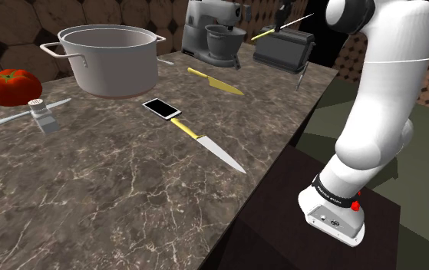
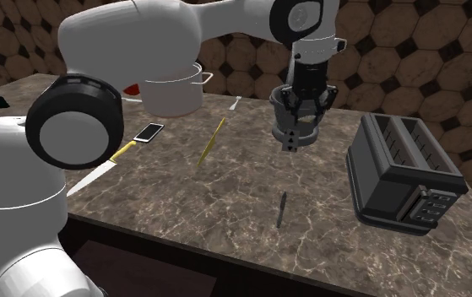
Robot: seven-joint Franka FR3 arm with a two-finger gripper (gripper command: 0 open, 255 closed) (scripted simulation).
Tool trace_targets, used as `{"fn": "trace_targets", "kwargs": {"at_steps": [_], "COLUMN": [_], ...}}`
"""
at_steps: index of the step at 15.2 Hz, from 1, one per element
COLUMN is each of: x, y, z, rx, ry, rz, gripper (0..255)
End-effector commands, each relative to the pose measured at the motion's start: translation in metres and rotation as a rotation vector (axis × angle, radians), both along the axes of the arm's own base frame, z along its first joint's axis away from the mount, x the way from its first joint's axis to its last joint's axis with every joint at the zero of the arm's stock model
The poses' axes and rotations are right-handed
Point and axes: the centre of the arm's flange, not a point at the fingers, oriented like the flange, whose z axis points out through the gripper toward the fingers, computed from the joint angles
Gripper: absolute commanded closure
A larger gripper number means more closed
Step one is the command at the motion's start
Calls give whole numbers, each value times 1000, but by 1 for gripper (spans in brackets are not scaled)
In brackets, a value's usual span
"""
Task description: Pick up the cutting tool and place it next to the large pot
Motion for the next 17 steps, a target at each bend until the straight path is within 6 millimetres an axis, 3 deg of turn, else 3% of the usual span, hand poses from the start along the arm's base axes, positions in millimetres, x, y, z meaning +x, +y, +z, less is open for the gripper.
{"fn": "trace_targets", "kwargs": {"at_steps": [1,6,17], "x": [-1,-1,-8], "y": [1,1,146], "z": [11,36,36], "rx": [0,0,0], "ry": [0,0,0], "rz": [0,0,0], "gripper": [255,255,255]}}
